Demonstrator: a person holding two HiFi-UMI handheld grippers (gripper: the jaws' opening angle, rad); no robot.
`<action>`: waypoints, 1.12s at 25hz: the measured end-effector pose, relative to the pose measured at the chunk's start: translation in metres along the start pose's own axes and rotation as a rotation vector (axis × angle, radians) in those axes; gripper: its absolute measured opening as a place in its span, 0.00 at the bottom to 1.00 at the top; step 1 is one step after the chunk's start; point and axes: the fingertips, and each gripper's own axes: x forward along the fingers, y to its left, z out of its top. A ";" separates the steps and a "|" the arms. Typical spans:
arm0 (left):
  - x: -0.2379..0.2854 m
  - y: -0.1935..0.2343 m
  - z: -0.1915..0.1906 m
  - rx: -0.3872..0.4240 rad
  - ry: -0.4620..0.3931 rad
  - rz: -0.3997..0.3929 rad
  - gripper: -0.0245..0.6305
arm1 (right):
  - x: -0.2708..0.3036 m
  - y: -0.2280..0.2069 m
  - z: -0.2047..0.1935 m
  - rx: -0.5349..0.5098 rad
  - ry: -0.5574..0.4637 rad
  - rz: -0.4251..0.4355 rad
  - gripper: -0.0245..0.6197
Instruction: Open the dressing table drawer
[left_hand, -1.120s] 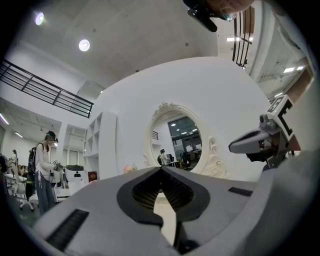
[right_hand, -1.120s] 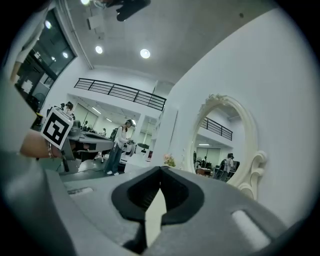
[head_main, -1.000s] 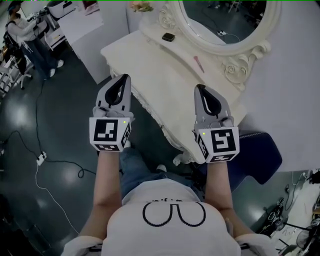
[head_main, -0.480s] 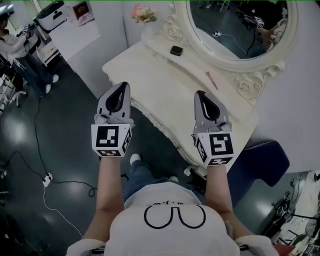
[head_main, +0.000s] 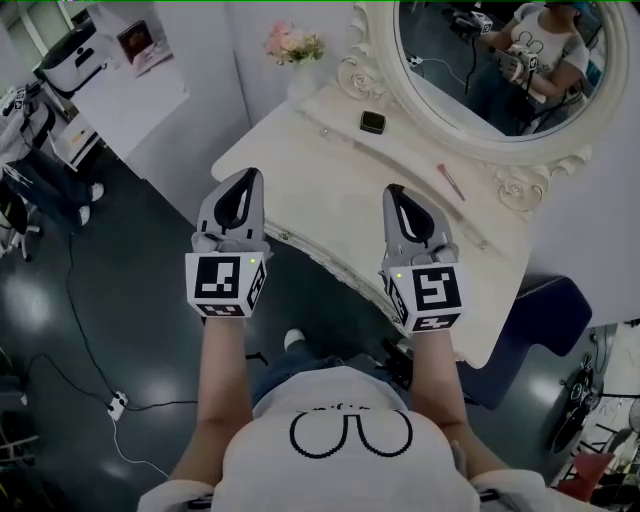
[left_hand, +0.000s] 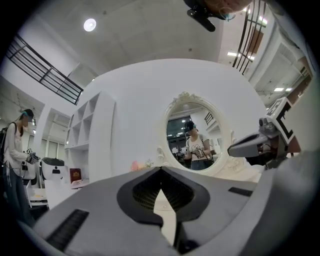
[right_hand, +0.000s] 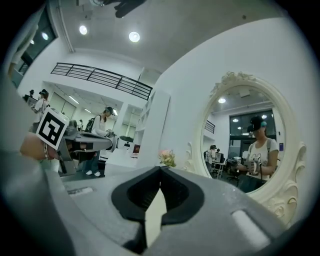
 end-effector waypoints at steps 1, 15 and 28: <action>0.003 0.010 -0.001 -0.005 -0.002 -0.006 0.04 | 0.007 0.006 0.001 -0.001 0.003 -0.008 0.04; 0.031 0.068 -0.035 -0.071 0.042 -0.081 0.04 | 0.079 0.039 -0.009 0.012 0.055 -0.052 0.04; 0.120 0.121 -0.066 -0.046 0.075 -0.152 0.04 | 0.190 0.028 -0.032 0.088 0.066 -0.071 0.04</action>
